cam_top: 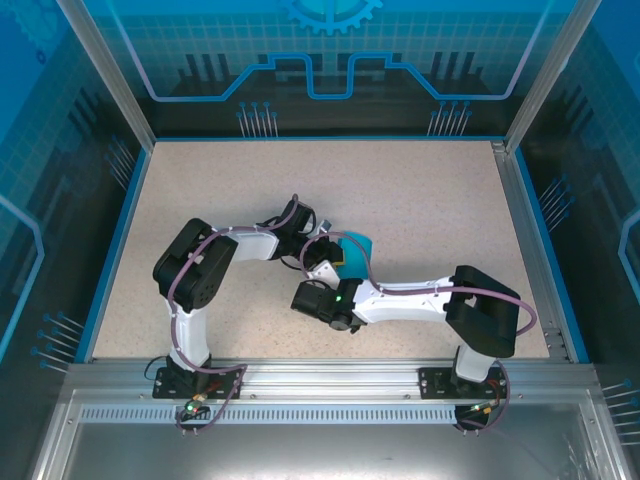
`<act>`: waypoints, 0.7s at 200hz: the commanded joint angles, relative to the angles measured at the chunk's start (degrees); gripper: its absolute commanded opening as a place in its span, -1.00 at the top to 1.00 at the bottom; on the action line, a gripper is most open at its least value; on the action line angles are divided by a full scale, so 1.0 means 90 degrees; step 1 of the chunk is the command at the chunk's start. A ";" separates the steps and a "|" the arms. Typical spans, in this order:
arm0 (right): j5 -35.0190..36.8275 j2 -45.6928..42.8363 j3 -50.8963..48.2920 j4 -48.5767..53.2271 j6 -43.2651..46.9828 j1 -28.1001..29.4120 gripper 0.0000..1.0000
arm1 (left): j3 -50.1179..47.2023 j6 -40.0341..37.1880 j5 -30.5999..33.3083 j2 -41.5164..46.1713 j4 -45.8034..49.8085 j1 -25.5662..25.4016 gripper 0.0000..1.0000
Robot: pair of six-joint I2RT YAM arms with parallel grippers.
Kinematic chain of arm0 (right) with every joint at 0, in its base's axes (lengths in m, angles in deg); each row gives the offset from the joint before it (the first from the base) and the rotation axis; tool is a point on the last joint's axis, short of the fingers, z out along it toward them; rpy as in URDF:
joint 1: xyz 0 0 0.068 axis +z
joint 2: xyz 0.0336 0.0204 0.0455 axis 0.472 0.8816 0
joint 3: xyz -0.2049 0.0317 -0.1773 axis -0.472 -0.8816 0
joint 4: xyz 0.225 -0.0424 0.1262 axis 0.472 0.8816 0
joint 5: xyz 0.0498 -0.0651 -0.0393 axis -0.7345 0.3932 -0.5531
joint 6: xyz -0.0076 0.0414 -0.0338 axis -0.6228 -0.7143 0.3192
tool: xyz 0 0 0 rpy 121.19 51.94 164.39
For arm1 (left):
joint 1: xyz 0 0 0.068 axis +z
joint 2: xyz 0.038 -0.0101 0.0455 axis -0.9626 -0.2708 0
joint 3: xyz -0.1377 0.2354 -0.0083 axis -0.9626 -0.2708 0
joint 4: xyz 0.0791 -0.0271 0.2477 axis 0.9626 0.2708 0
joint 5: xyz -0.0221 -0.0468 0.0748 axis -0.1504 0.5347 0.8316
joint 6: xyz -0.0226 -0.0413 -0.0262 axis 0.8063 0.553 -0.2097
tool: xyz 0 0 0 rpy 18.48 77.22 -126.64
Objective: Fold a paper plane with a square sheet of paper (pick it up from the middle)
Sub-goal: Fold the triangle a second time at the center of the table.
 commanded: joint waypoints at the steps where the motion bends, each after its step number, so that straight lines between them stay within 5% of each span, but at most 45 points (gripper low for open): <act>1: 0.0176 -0.0236 -0.0061 0.0155 -0.0119 0.0025 0.44 | 0.0039 0.0026 -0.0156 0.0250 0.0124 -0.0037 0.55; 38: -0.0039 -0.0448 -0.0247 0.0005 -0.0019 -0.0063 0.64 | 0.0048 -0.0016 -0.0124 0.0272 0.0168 -0.0035 0.54; 86: -0.1089 -0.0822 -0.0524 -0.1061 0.0402 -0.0083 -0.18 | 0.0098 -0.0008 -0.0156 0.0260 0.0165 -0.0042 0.55; 110: -0.0882 -0.0436 -0.0254 -0.0856 0.0300 -0.0083 -0.39 | 0.0101 0.0002 -0.0184 0.0260 0.0163 -0.0043 0.56; 140: -0.0107 0.0267 0.0265 0.0053 -0.0161 -0.0084 -0.40 | 0.0107 0.0002 -0.0222 0.0268 0.0154 -0.0052 0.56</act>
